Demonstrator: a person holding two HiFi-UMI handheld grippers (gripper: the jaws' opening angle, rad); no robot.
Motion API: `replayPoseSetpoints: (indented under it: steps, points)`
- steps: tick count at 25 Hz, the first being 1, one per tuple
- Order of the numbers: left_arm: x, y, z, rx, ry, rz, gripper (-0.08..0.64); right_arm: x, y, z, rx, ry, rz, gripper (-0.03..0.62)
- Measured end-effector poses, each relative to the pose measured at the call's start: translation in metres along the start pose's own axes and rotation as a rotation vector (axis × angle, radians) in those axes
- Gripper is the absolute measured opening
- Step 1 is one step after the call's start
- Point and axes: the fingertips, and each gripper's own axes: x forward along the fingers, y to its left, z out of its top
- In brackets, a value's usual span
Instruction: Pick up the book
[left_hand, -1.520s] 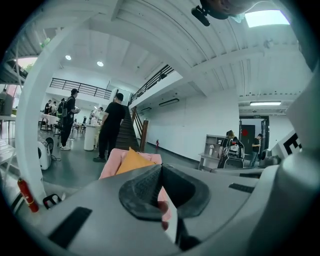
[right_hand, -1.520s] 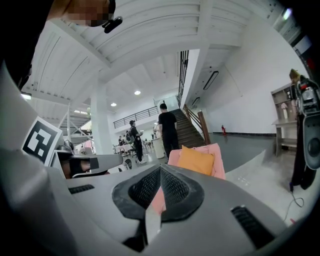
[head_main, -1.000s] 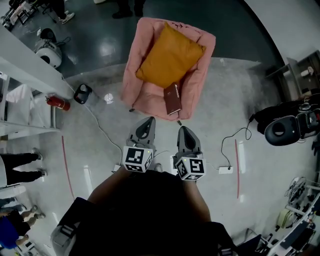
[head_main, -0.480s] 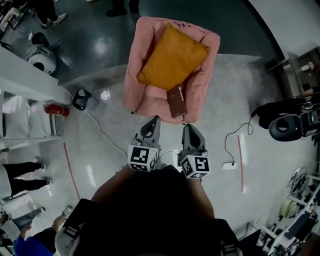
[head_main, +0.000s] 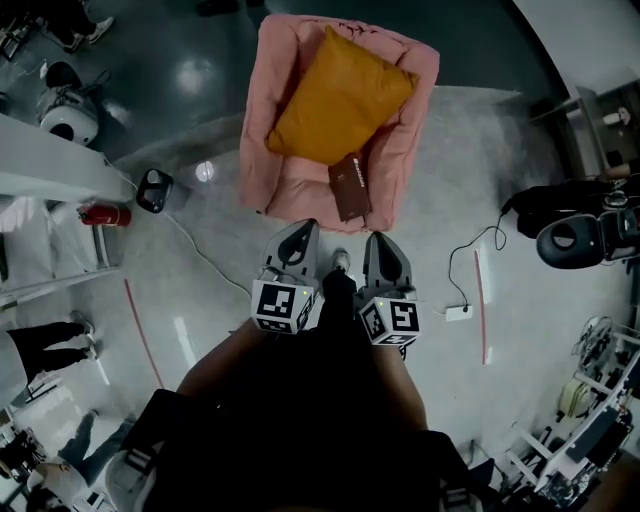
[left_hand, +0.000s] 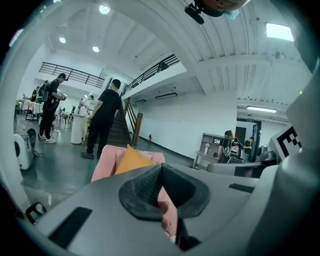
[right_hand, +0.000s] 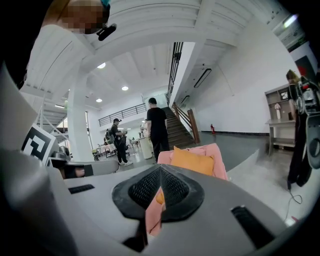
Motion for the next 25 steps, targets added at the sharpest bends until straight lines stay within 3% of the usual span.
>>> replayPoseSetpoints:
  steps: [10, 25]
  points:
    - [0.056, -0.002, 0.007, -0.01, 0.019, 0.028, 0.007, 0.044, -0.046, -0.004, 0.019, 0.051, 0.019, 0.002]
    - [0.132, 0.003, -0.04, -0.04, 0.066, 0.05, 0.007, 0.104, -0.112, -0.065, 0.078, 0.165, 0.005, 0.002]
